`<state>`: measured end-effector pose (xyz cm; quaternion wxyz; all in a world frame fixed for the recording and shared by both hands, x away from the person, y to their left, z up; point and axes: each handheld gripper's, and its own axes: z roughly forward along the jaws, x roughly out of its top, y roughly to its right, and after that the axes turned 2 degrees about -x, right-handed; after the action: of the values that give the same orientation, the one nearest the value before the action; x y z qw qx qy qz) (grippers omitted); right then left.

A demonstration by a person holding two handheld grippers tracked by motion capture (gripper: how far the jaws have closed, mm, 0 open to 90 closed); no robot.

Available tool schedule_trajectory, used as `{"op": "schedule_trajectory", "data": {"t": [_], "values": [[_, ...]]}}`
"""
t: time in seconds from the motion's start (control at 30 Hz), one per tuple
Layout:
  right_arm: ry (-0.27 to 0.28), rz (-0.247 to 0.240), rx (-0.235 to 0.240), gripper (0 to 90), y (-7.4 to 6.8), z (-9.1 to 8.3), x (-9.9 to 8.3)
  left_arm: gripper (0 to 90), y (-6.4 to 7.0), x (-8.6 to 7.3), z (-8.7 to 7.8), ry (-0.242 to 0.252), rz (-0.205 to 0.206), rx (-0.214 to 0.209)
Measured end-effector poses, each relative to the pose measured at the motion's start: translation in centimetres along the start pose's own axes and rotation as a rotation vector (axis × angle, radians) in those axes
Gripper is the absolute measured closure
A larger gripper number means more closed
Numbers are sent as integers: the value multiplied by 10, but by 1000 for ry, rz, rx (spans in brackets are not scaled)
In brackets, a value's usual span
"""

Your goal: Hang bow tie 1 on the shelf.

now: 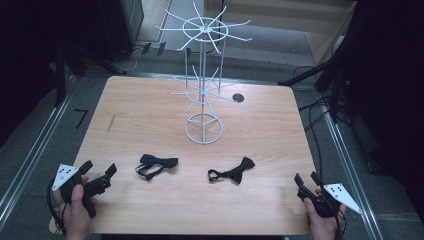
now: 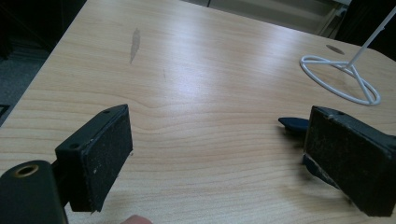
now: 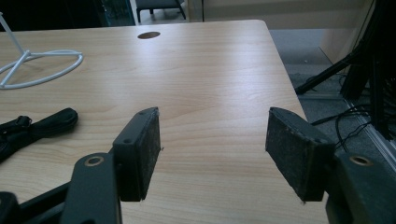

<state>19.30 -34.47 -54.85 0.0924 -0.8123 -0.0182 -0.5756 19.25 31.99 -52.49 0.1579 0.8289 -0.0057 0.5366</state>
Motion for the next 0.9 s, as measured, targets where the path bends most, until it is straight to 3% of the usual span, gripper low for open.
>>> {"op": "schedule_trajectory", "data": {"t": [0.3,0.47,0.9], "values": [[-3,-34,31,406,-10,1,6,86,-1,0,-1,3,-6,-3],[-24,-78,18,415,-17,3,10,86,-1,0,-1,2,-8,-2],[-74,-173,54,411,-42,9,16,87,-1,0,-1,-1,-5,-4]]}}
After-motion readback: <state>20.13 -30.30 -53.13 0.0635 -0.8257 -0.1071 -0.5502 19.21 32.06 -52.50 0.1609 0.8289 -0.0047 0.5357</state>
